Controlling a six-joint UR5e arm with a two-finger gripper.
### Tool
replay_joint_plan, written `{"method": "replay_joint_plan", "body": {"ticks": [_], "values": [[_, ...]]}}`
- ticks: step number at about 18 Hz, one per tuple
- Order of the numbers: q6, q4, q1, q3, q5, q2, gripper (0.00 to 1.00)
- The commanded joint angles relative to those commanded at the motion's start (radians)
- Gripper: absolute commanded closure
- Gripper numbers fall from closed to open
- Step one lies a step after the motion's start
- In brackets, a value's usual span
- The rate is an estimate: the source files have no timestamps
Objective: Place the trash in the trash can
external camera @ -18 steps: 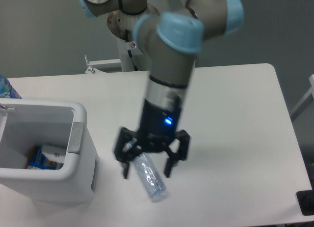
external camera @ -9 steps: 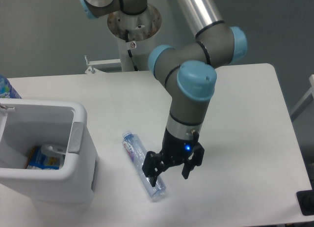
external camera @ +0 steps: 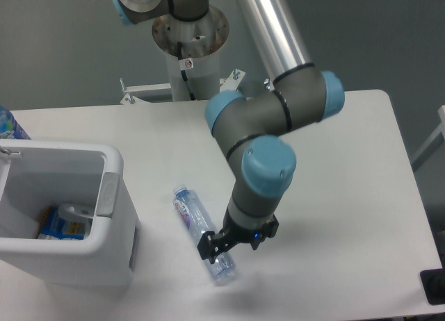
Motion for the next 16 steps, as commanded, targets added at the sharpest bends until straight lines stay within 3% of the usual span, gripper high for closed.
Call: {"method": "replay_joint_plan", "body": {"ticks": [9, 16], "values": [[0.005, -0.034, -0.04, 0.068, 0.098, -0.072, 0.0], [0.032, -0.025, -0.067, 0.066, 0.181, -0.101, 0.0]]}}
